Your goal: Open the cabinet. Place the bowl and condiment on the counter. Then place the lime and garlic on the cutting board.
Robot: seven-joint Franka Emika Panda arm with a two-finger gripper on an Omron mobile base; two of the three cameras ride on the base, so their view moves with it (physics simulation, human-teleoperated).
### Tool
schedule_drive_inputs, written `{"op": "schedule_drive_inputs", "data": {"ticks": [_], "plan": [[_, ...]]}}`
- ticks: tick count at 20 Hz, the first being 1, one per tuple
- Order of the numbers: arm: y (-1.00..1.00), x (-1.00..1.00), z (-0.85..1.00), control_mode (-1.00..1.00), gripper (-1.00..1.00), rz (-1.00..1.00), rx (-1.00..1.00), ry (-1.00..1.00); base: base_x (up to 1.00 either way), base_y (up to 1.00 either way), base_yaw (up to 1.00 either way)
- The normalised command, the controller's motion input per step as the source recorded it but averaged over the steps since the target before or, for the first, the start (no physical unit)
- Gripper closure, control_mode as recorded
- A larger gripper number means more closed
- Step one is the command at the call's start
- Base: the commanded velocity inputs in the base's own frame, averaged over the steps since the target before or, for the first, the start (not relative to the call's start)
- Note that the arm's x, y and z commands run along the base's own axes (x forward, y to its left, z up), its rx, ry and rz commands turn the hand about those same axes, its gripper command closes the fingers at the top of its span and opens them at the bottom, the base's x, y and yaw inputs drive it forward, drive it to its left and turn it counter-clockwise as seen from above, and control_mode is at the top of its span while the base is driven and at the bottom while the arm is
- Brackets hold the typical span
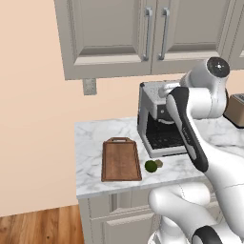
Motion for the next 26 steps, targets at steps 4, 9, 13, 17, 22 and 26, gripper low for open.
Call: {"op": "schedule_drive_inputs", "data": {"ticks": [4, 9, 13, 17, 22, 26], "plan": [[-0.01, 0.00, 0.50, -1.00, -1.00, -0.03, 0.00, -0.15, 0.00, 0.00, 0.00], [-0.02, -0.01, 0.46, -1.00, -1.00, -0.05, 0.00, -0.19, 0.00, 0.00, 0.00], [-0.02, -0.03, 0.44, -1.00, -1.00, -0.03, 0.00, -0.22, 0.00, 0.00, 0.00], [0.00, 0.00, 0.43, -1.00, -1.00, -0.01, 0.00, -0.22, 0.00, 0.00, 0.00], [-0.02, 0.00, 0.42, -1.00, -1.00, 0.00, 0.00, -0.20, 0.00, 0.00, 0.00], [-0.05, 0.00, 0.34, -1.00, -1.00, 0.00, 0.00, -0.13, 0.00, 0.00, 0.00]]}}
